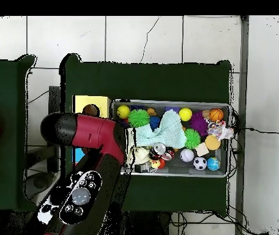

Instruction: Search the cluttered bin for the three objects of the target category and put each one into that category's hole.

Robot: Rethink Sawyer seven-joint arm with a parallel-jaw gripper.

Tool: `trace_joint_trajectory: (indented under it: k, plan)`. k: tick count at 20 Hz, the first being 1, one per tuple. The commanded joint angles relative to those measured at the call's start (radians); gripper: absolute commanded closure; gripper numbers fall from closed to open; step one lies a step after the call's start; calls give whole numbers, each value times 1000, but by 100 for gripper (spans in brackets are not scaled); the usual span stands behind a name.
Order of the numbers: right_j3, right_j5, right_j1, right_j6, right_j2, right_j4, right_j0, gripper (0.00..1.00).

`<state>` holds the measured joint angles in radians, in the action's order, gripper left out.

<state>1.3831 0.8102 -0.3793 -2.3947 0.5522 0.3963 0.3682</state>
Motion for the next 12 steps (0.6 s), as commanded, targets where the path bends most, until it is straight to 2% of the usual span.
trace_joint_trajectory:
  k: [1, 12]
  plan:
    - [57, -87, 64, -231, -78, 24, -24, 100]
    - [7, 20, 71, -308, -36, 36, 15, 100]
